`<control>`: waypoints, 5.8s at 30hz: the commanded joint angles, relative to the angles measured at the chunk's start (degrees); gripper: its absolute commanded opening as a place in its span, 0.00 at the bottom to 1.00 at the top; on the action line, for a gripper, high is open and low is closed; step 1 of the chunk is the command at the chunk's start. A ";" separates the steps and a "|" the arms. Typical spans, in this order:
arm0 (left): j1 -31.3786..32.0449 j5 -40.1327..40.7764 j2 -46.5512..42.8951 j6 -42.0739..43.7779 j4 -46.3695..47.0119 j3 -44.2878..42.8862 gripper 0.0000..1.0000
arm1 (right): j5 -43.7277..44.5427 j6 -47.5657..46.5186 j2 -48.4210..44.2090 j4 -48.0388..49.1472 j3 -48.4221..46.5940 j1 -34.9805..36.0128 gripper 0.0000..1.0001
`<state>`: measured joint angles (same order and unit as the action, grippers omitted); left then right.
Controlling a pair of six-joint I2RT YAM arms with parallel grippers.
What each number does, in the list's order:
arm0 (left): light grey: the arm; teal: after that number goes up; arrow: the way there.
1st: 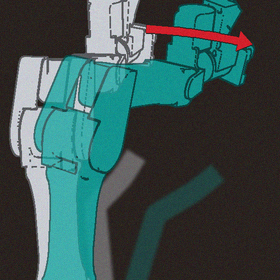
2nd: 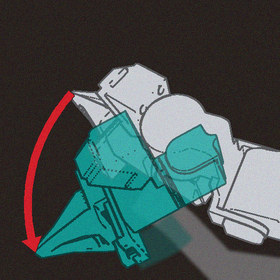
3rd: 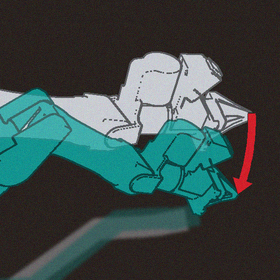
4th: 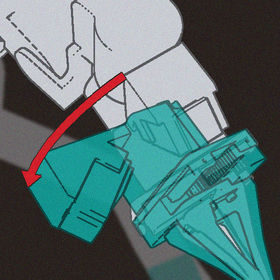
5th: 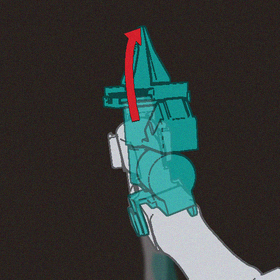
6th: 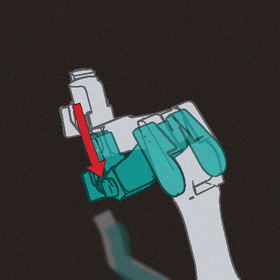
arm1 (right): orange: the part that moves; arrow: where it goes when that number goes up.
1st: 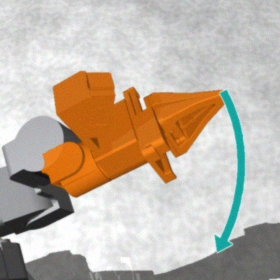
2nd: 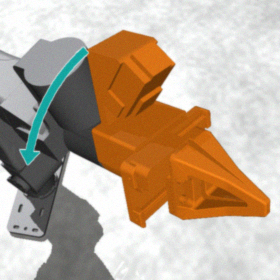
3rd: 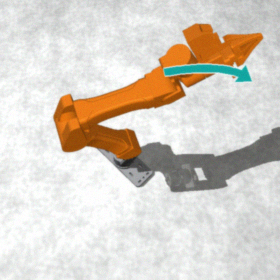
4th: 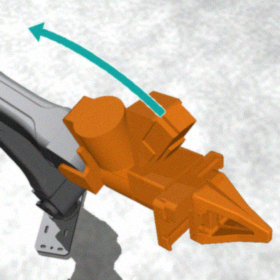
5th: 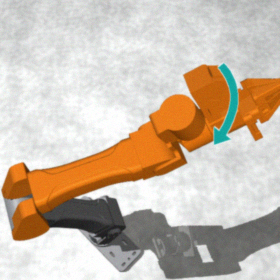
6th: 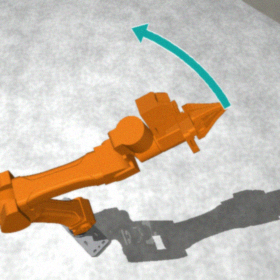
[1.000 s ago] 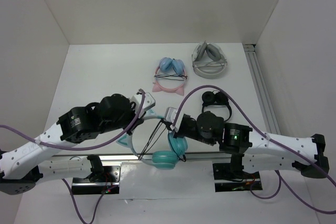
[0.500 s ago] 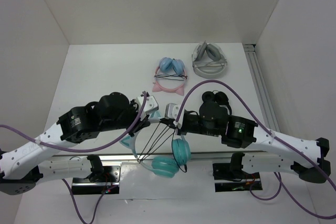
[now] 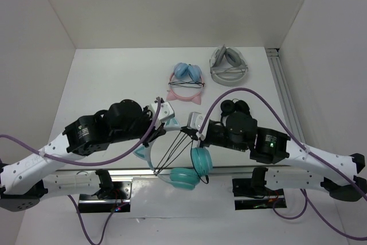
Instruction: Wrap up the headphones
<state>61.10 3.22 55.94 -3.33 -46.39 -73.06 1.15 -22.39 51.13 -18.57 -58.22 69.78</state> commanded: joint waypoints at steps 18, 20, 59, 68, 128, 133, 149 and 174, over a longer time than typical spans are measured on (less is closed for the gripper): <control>2.44 -6.14 -0.31 0.34 -11.26 -5.08 0.00 | 23.72 -1.60 -0.60 3.88 -0.68 -1.49 0.30; 2.44 -2.54 -0.84 -1.23 -11.79 -5.61 0.00 | 26.35 -1.60 -1.12 5.20 0.90 -1.49 0.28; 2.44 14.50 5.31 -6.59 -16.36 -6.57 0.00 | 44.12 -5.21 5.19 21.73 7.50 -7.81 0.45; 2.44 20.15 8.22 -8.44 -16.36 -5.43 0.00 | 45.00 -1.26 7.14 21.64 6.36 -10.45 0.46; -15.75 18.84 43.19 -21.36 42.08 8.29 0.00 | 39.81 36.02 -13.69 0.20 3.28 -10.98 1.00; -15.75 19.89 47.85 -23.82 40.51 7.75 0.00 | 38.76 36.02 -14.22 -0.33 3.28 -10.98 1.00; -15.14 28.41 31.80 -28.83 34.01 12.32 1.00 | 32.87 37.15 -12.90 0.73 2.76 -10.98 1.00; -6.43 24.37 -43.11 -38.33 4.39 26.21 1.00 | 25.85 47.80 -32.85 -18.53 8.20 -10.98 1.00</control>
<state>54.22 28.25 13.85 -40.56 -42.59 -47.05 27.42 24.88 19.70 -35.53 -51.18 58.61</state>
